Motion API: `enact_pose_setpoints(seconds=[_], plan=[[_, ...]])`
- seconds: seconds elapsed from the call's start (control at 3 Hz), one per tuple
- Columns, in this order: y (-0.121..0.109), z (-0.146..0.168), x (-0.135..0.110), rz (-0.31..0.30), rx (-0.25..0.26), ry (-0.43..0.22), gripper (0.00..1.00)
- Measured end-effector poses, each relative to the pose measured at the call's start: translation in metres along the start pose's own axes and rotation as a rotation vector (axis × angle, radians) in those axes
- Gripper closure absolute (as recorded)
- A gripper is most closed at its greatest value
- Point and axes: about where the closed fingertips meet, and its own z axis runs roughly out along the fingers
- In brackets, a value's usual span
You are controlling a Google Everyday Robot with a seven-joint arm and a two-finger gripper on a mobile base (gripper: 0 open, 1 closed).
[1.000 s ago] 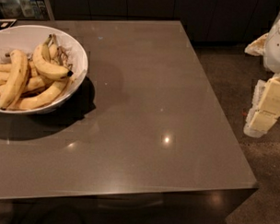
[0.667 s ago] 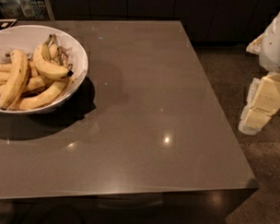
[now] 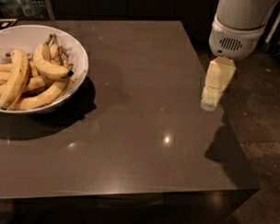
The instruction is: Pick banana from white bowl
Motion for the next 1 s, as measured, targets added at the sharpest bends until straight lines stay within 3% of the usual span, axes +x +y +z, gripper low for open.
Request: enact_pose_setpoints(seconds=[0.67, 1.0], plan=[[-0.004, -0.005, -0.027, -0.014, 0.022, -0.059, 0.00], [0.001, -0.034, -0.051, -0.005, 0.010, -0.112, 0.00]])
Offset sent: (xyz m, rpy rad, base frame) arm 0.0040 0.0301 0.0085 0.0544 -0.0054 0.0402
